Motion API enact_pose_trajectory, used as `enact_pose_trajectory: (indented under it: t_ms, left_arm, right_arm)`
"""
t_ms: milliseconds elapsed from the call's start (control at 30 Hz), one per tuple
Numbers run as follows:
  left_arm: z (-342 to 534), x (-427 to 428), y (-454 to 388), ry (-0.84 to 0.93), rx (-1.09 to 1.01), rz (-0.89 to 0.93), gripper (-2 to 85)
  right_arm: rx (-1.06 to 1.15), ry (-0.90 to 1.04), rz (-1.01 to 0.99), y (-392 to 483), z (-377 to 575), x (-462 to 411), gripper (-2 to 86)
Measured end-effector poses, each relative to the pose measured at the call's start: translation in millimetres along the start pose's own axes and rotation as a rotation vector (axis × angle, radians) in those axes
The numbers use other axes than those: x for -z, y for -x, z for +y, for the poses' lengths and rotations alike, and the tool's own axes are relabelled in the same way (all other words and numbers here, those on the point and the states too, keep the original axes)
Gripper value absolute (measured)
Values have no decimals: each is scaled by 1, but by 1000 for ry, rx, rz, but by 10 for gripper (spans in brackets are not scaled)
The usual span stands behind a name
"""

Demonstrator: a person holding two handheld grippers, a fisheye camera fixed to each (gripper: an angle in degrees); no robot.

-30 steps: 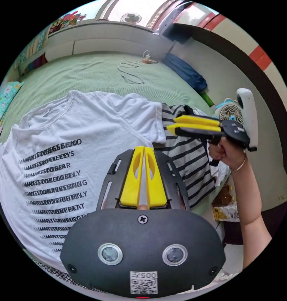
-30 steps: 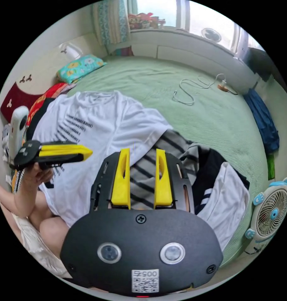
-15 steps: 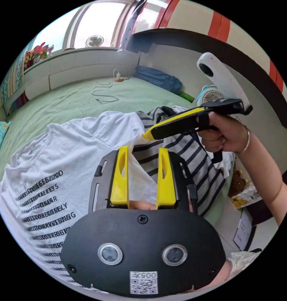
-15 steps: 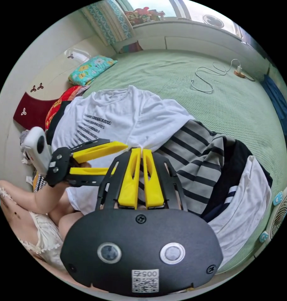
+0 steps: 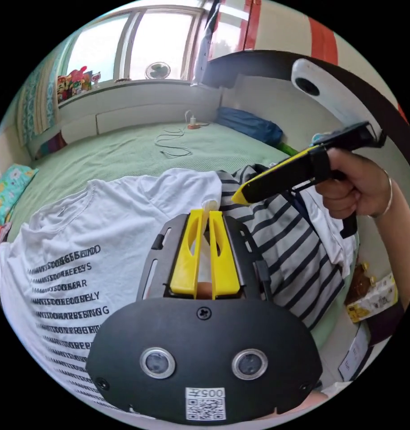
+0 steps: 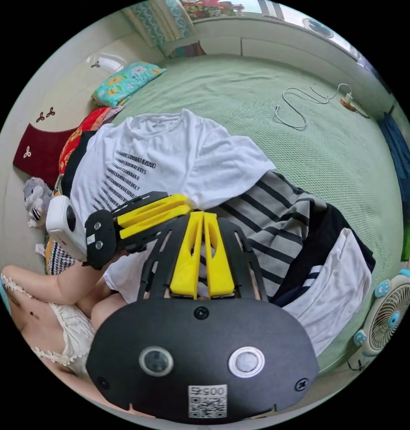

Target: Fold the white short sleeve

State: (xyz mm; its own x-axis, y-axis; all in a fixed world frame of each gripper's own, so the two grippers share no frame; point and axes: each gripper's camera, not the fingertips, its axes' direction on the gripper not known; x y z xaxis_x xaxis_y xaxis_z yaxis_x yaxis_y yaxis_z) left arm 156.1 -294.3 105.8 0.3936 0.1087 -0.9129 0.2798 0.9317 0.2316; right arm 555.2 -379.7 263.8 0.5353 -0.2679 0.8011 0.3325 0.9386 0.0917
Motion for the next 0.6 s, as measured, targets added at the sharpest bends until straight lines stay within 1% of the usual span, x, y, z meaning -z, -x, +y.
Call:
enact_pose_trajectory:
  t_ms: [67,133,200,267,400,500,600]
  left_arm:
    - [0,5,15,-6,52,45,38]
    - [1,8,22,-10,67,52,36]
    - [0,11,23,-5,61,45,36]
    - [-1,16,23,-12,42,38,35]
    - [-4,21,27,-14,37,43,37]
    - [-5,25,35,-16,52,59,37]
    - [-7,28,42,-26,60,66,37]
  right_arm:
    - [-64,-10,-36,-20,-1,4,33]
    - [-160,-33,-134,-46,-3,6,50]
    - [-292,-96,-311,-82,-6,8,72]
    - [-367,-132,-397,-105,-12,8,87]
    - [-474,-103,-503,-142,-33,-4,113]
    - [-516,-140,-514,-153,-46,-5,111]
    - [-521,-100,-462,-154,-64,-11,105]
